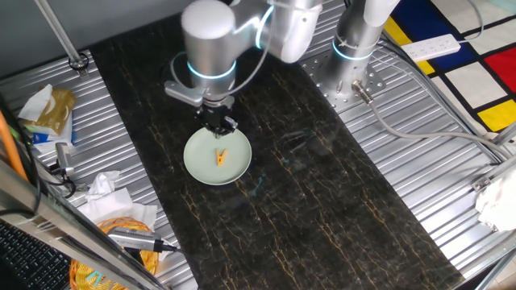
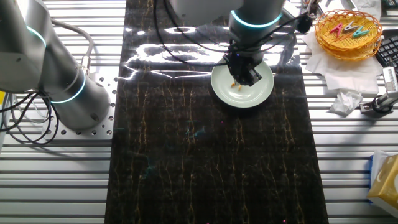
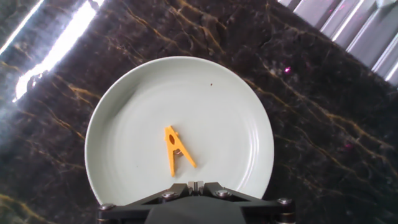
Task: Use a clamp
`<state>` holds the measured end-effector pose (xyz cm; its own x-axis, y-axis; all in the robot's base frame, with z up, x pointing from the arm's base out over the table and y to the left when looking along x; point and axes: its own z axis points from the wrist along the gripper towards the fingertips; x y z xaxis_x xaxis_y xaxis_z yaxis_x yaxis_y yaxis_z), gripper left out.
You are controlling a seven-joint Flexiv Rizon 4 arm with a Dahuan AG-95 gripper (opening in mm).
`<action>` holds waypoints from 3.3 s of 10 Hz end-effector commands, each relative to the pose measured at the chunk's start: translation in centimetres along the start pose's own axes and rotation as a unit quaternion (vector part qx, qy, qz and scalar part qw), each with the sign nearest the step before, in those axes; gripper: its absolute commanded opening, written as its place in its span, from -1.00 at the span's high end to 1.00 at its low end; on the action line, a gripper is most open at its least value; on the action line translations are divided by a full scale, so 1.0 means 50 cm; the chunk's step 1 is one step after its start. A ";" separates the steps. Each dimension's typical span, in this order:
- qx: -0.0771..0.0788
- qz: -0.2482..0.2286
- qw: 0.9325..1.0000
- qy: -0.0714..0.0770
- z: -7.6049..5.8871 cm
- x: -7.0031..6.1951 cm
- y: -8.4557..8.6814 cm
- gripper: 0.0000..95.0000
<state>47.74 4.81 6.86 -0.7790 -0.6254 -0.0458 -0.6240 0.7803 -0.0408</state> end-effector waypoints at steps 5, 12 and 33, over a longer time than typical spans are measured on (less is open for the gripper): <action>-0.004 0.005 0.997 0.071 0.002 -0.012 -0.005 1.00; -0.006 0.006 0.997 0.083 0.012 -0.031 0.001 1.00; 0.036 -0.059 0.983 0.171 -0.019 -0.102 -0.022 1.00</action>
<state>52.38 7.25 8.03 -0.7061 -0.6307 0.3219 -0.6723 0.7398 -0.0252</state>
